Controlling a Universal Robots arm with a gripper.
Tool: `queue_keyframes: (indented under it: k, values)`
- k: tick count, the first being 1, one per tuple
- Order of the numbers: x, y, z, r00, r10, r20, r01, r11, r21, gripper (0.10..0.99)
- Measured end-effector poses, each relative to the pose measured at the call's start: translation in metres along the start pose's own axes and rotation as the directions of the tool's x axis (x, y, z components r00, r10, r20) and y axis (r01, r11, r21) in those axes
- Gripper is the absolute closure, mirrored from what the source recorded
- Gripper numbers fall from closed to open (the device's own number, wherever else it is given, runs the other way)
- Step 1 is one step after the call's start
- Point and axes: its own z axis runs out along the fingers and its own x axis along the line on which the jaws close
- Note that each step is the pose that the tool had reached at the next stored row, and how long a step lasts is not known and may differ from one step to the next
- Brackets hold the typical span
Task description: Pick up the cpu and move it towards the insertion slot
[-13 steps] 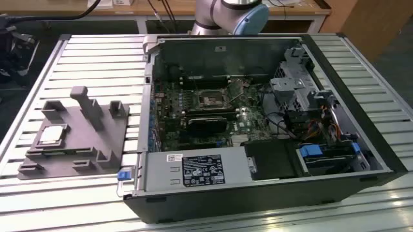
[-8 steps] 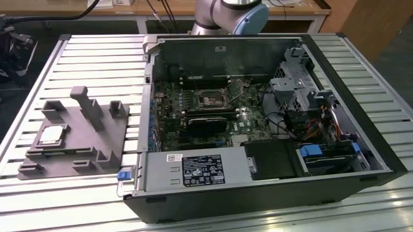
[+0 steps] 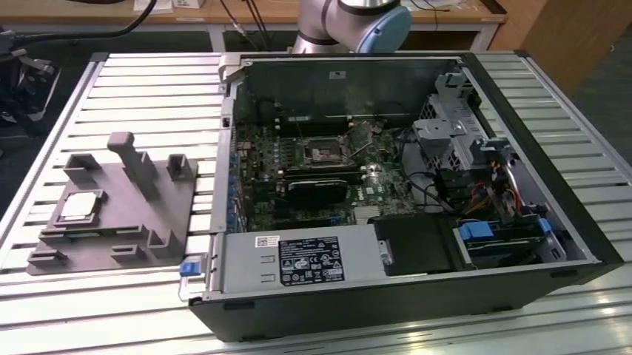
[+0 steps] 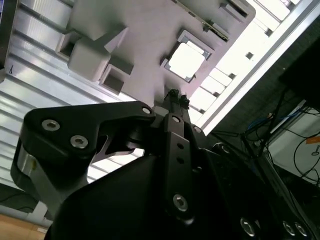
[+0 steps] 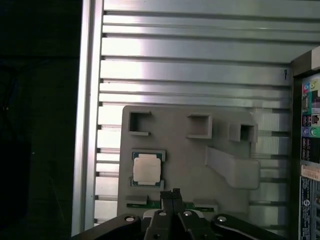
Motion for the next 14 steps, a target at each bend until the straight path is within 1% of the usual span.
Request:
queue_keyframes:
  k: [4, 5, 6, 8, 10, 13, 14]
  values:
    - [0.0030, -0.0001, 0.0060, 1.0000, 0.000, -0.0001, 0.000, 1.0000, 0.000, 0.973]
    - [0.0039, -0.0002, 0.0077, 1.0000, 0.000, 0.0002, 0.000, 1.0000, 0.000, 0.918]
    - [0.0047, -0.0002, 0.0093, 1.0000, 0.000, 0.0001, 0.000, 1.0000, 0.000, 0.918]
    - [0.0062, -0.0004, 0.0128, 1.0000, 0.000, 0.0001, 0.000, 1.0000, 0.000, 0.792]
    - [0.0072, -0.0005, 0.0164, 1.0000, 0.000, 0.0001, 0.000, 1.0000, 0.000, 0.792]
    - [0.0093, -0.0010, 0.0218, 1.0000, 0.000, 0.0001, 0.000, 1.0000, 0.000, 0.616]
    - [0.0097, -0.0011, 0.0235, 1.0000, 0.000, 0.0000, 0.000, 1.0000, 0.000, 0.616]
